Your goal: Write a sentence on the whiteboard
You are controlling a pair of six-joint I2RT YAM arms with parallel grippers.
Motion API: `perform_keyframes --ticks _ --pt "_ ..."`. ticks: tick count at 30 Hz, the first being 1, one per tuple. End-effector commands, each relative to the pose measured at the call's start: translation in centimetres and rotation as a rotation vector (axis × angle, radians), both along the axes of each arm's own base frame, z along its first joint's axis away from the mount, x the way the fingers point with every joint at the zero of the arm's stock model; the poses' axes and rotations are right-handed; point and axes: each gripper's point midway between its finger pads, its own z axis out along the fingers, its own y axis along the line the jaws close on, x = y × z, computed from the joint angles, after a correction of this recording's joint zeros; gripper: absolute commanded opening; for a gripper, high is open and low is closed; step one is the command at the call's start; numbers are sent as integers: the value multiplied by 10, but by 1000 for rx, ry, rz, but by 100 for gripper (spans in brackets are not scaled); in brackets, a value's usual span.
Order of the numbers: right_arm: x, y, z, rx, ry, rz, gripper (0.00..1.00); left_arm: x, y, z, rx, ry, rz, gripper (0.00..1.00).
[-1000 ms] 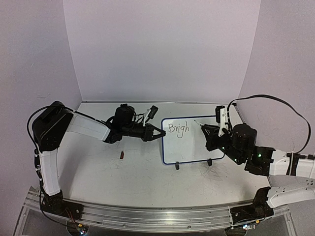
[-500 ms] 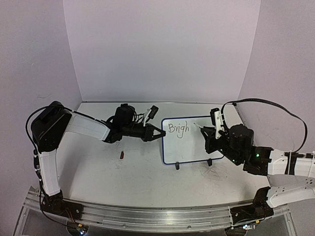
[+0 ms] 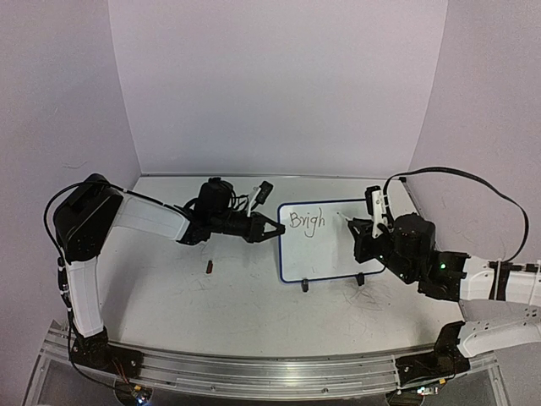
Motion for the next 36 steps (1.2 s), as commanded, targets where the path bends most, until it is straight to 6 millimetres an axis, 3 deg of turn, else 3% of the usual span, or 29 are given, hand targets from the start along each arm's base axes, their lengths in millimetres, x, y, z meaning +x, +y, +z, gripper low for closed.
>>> perform_keyframes --ticks 1,13,23,36 --pt "7 1 5 38 17 -8 0 12 9 -36 128 52 92 0" --pt "11 22 -1 2 54 83 0 13 7 -34 135 40 94 0" --pt "25 6 -2 -6 47 -53 0 11 7 -34 146 31 96 0" --pt "35 18 3 12 36 -35 0 8 3 -35 153 32 82 0"
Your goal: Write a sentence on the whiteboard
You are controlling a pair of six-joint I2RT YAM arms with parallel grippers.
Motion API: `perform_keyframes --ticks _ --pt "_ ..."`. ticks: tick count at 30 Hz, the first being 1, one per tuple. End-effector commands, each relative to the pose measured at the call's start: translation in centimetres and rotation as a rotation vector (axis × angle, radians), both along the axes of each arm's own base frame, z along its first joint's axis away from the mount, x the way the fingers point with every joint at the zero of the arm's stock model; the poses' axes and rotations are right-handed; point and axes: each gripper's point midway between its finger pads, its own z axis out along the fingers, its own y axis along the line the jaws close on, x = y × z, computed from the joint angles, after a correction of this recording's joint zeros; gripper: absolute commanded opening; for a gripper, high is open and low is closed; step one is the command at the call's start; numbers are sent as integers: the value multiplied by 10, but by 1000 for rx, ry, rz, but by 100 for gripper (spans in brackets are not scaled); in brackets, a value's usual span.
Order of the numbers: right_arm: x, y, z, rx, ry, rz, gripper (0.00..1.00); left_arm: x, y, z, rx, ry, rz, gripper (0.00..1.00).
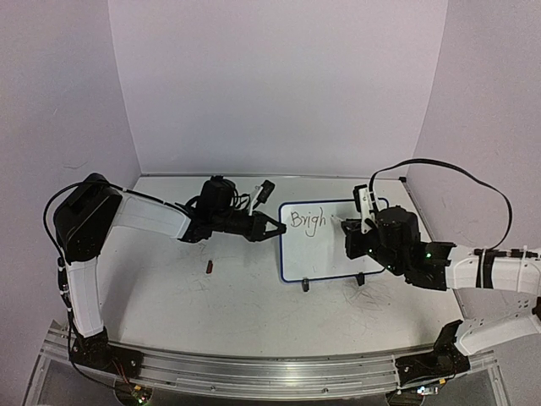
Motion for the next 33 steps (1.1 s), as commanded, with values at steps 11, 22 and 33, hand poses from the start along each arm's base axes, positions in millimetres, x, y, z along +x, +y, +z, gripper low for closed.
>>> perform_keyframes --ticks 11,22,33 --pt "22 5 30 65 -69 -56 0 7 8 -37 139 19 74 0" --pt "27 8 28 56 -71 -60 0 7 6 -36 141 15 69 0" --pt "20 1 6 39 -15 -68 0 7 6 -34 144 9 70 0"
